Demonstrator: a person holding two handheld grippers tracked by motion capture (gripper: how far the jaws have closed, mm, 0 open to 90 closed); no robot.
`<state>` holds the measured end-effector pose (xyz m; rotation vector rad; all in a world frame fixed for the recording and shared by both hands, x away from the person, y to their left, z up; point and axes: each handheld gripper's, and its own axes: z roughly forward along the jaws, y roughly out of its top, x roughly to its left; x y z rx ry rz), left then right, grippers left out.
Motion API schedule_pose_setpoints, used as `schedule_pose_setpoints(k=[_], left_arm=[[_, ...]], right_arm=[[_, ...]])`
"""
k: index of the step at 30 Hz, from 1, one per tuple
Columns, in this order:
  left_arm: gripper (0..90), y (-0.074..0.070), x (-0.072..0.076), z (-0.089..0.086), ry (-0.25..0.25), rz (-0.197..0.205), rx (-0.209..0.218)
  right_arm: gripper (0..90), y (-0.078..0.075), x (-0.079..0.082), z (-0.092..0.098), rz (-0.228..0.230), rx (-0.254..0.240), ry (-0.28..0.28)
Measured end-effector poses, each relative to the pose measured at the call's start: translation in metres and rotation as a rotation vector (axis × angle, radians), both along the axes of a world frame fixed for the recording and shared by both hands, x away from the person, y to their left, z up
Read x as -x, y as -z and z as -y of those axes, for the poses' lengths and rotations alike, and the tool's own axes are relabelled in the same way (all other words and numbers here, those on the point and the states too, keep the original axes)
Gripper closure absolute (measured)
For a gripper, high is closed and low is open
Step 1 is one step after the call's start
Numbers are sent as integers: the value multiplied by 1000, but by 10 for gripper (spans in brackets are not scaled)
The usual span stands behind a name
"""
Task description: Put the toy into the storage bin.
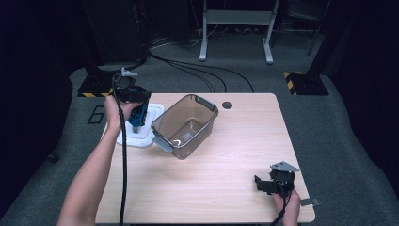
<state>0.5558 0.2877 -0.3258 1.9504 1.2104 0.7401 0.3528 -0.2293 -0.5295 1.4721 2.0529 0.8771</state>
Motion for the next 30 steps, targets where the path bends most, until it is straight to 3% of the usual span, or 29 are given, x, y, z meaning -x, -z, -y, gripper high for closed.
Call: schedule_pose_setpoints(k=[8, 17, 25, 30], left_arm=[[252, -20, 0, 13, 17, 44, 8], [252, -39, 7, 37, 92, 82, 52], [253, -43, 13, 63, 169, 92, 59], [252, -39, 15, 75, 213, 75, 98]], right_arm=[[40, 0, 0, 0, 0, 0, 0], [40, 0, 0, 0, 0, 0, -1], [40, 0, 0, 0, 0, 0, 0], [40, 0, 0, 0, 0, 0, 0]])
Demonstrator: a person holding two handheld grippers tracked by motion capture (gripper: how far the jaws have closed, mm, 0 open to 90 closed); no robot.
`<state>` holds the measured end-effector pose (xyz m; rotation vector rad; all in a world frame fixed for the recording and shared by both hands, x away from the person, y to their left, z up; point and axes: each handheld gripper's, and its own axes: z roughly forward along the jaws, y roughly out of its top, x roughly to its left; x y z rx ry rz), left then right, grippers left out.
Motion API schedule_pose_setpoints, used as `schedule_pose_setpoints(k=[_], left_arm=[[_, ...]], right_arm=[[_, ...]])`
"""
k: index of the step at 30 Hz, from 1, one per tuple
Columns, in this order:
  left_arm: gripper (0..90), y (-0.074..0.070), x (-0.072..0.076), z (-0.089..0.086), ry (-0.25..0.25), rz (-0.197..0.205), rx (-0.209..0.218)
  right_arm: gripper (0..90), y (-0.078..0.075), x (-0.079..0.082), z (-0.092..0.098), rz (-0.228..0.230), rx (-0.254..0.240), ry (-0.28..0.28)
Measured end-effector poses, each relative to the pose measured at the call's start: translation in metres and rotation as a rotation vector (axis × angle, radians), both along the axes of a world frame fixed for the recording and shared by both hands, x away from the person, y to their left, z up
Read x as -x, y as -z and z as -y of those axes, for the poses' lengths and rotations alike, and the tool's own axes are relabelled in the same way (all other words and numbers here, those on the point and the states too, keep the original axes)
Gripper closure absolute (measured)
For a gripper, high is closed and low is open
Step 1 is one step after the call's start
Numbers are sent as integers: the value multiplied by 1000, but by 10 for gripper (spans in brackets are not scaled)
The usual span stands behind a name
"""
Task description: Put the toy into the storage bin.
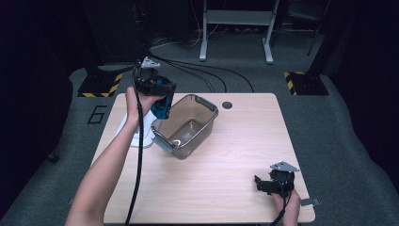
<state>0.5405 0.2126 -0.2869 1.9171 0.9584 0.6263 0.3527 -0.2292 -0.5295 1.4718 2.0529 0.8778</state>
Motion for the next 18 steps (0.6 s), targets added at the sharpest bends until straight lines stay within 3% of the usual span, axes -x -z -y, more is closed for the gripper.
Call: schedule_pose_setpoints(k=[13, 18], left_arm=[[252, 27, 3, 28, 79, -82, -38], [251, 36, 3, 34, 93, -116, -87]], right_arm=[[40, 0, 0, 0, 0, 0, 0], [40, 0, 0, 0, 3, 2, 1]])
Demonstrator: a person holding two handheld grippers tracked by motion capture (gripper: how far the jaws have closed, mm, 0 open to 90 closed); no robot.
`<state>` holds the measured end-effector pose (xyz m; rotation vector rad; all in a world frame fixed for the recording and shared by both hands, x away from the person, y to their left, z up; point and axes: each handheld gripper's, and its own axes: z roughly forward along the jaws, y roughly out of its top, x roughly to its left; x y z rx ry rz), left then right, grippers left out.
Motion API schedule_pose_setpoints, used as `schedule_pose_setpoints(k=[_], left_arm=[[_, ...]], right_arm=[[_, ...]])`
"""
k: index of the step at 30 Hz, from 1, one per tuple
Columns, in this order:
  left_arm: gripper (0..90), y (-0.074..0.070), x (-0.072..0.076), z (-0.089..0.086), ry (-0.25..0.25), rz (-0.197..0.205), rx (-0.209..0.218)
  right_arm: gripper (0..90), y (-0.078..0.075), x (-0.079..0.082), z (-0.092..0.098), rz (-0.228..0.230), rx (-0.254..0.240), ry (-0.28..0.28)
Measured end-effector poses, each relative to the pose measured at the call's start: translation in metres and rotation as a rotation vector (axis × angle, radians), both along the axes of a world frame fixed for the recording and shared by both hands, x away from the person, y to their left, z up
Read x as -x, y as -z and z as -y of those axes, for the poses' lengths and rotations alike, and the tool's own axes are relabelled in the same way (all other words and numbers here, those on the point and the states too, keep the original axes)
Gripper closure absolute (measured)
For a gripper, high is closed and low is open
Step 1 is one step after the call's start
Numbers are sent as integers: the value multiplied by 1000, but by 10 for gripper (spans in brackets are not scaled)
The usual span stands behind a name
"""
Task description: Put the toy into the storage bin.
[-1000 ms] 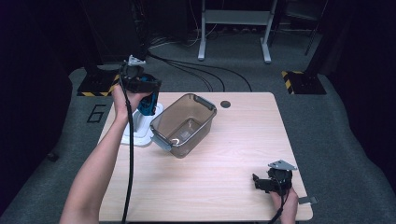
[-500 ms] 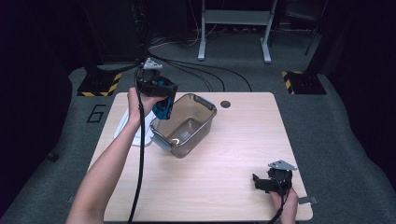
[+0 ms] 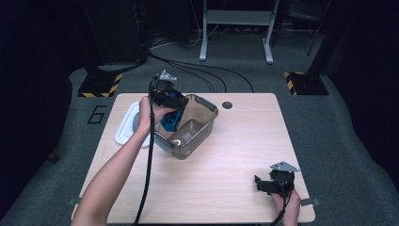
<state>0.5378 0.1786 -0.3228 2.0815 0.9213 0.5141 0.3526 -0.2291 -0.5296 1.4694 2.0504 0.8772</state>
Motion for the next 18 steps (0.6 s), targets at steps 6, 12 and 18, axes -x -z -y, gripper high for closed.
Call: schedule_pose_setpoints(k=[6, 12, 18], left_arm=[[251, 12, -2, 6, 15, -45, -30], [250, 21, -2, 9, 27, -64, -49], [250, 27, -2, 12, 48, -88, -82]], right_arm=[[41, 0, 0, 0, 0, 0, 0], [41, 0, 0, 0, 0, 0, 0], [40, 0, 0, 0, -1, 0, 1]])
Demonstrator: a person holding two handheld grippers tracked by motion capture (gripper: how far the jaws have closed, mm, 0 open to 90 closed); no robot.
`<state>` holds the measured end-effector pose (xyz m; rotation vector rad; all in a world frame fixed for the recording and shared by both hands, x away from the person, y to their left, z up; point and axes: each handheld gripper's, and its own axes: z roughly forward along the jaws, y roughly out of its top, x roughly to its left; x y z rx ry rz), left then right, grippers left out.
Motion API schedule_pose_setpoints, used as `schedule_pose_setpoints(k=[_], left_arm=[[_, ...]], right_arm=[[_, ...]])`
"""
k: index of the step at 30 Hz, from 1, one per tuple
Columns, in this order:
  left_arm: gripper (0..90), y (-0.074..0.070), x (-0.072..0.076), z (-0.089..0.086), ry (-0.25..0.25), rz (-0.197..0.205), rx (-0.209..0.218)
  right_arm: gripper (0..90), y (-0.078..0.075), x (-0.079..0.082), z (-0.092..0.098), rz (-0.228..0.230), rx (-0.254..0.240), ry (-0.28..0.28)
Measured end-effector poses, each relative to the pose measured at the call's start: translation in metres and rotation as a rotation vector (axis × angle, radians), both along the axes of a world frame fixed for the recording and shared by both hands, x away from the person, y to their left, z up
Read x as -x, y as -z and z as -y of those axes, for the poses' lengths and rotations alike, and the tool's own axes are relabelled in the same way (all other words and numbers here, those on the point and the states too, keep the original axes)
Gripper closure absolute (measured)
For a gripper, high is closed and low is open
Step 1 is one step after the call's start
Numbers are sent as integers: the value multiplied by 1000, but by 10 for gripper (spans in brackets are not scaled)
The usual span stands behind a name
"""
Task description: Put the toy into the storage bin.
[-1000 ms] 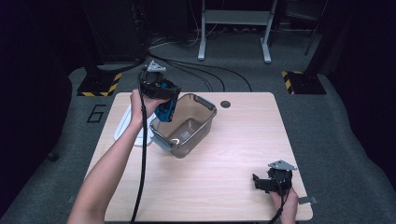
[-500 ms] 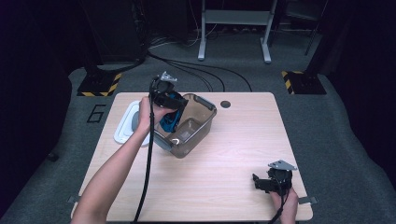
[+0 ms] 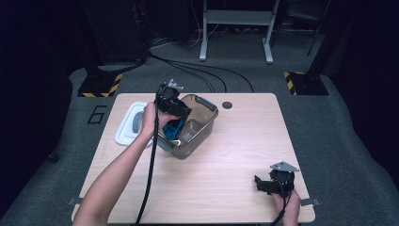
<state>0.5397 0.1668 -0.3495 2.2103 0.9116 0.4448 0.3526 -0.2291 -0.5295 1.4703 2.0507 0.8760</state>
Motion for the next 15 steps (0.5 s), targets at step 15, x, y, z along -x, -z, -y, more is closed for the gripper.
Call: schedule_pose_setpoints(k=[15], left_arm=[[250, 20, 0, 5, 7, -37, -41]], right_arm=[[41, 0, 0, 0, -1, 0, -1]])
